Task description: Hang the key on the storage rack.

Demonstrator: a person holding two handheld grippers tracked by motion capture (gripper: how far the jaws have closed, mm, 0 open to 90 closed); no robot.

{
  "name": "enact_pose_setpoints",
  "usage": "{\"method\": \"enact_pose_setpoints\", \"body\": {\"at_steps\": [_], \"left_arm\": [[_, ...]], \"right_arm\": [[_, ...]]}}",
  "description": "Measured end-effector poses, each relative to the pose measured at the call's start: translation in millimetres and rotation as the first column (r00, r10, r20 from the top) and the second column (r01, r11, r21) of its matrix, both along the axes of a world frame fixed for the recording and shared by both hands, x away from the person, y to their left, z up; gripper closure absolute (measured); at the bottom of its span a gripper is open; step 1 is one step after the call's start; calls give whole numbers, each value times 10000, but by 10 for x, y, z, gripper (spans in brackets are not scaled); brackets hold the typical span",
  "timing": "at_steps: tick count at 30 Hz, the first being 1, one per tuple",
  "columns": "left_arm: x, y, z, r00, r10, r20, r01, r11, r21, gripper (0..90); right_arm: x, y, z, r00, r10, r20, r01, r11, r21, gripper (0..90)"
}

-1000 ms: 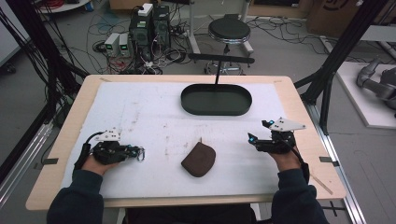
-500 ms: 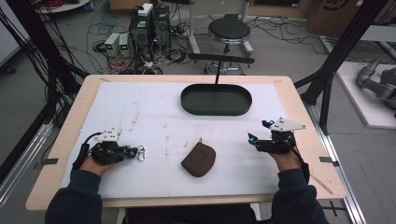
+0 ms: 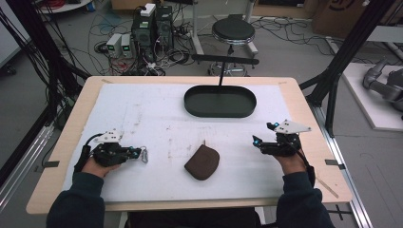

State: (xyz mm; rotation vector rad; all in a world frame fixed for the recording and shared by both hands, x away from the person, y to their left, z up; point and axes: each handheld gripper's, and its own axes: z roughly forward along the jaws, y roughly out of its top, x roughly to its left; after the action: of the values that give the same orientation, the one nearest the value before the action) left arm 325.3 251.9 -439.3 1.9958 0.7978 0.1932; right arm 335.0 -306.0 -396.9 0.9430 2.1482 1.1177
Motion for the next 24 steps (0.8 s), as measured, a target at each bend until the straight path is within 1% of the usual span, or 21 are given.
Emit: {"method": "enact_pose_setpoints", "body": {"at_steps": [3,6,7,9,10,13,14,16,17,19,21,24], "left_arm": [[-2,15,63,9993,144,343,-125,9984,-546,880],[8,13,112,9979,260,590,-197,9944,-1042,880],[16,6,137,9969,356,698,-267,9918,-1248,880],[38,-12,193,9945,469,933,-327,9885,-1479,881],[48,-26,223,9934,501,1028,-324,9854,-1670,880],[87,-82,314,9887,582,1381,-306,9806,-1936,880],[117,-116,352,9865,621,1512,-294,9774,-2096,880],[190,-178,417,9825,777,1694,-391,9747,-2202,880],[237,-209,446,9807,859,1754,-434,9714,-2333,880],[340,-283,512,9792,907,1816,-445,9687,-2443,880],[446,-371,590,9780,786,1931,-315,9713,-2358,880],[612,-517,709,9766,656,2050,-180,9741,-2255,880]], "right_arm": [[0,1,0,10000,2,-7,-2,10000,20,247],[-1,-1,-1,10000,-4,-34,4,10000,58,247],[-1,2,-2,10000,-9,-47,9,9999,127,247],[-1,1,-2,10000,-27,-41,28,9999,163,247],[1,-2,-1,10000,-28,-12,28,9999,167,247],[2,-7,0,10000,-60,-10,60,9997,247,247],[3,-6,0,10000,-63,-21,63,9996,289,246],[7,-14,-1,10000,-5,-14,5,9995,325,247],[7,-15,-1,10000,-9,-29,10,9994,343,247],[10,-19,-2,10000,-35,-39,36,9991,416,247],[17,-30,-3,10000,-27,13,27,9990,455,247],[22,-41,-5,10000,-34,-30,35,9986,528,247]]}}
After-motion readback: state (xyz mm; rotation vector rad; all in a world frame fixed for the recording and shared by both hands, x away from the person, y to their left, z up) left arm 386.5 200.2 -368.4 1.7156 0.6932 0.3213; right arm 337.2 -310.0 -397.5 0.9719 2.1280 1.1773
